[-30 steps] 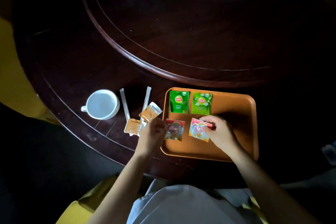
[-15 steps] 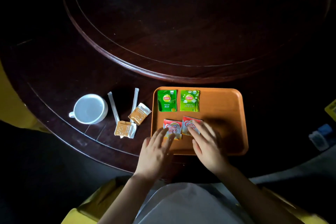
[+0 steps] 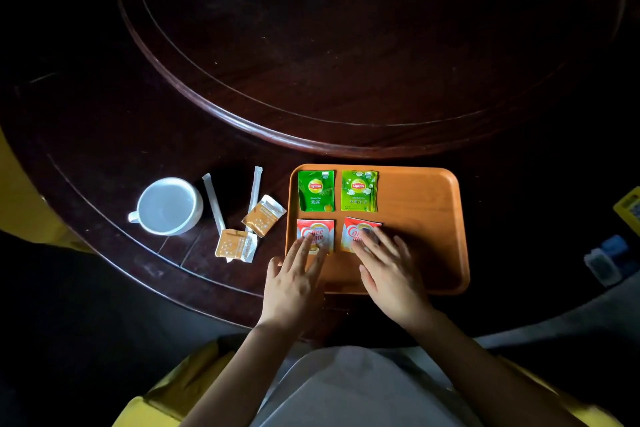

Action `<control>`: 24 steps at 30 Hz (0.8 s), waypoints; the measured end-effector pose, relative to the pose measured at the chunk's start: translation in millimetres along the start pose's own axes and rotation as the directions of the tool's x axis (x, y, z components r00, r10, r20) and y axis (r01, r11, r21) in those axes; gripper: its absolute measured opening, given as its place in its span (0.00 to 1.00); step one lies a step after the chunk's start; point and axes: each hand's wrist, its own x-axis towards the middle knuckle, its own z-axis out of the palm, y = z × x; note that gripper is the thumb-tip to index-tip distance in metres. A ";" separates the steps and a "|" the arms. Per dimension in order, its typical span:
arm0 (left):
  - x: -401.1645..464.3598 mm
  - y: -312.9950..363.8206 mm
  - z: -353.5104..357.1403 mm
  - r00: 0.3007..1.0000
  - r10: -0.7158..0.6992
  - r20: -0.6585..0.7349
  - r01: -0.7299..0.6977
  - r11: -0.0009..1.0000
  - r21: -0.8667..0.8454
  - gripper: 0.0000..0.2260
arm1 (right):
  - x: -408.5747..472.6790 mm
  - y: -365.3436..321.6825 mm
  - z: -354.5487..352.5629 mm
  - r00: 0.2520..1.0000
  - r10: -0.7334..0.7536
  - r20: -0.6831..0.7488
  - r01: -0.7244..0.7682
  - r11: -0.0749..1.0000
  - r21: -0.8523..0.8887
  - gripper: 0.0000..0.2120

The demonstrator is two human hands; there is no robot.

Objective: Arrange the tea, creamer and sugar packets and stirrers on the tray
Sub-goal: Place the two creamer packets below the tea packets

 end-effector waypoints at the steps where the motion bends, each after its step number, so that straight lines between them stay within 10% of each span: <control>1: 1.1 0.1 -0.9 1.000 -0.012 0.015 0.012 1.000 0.006 0.24 | 1.8 0.5 0.2 1.000 -0.011 -0.004 0.011 1.000 -0.010 0.18; 24: 7.6 -2.0 8.1 0.996 0.025 -0.083 -0.021 0.998 0.056 0.26 | 8.1 5.2 -3.0 0.995 -0.100 -0.027 0.101 0.994 0.032 0.18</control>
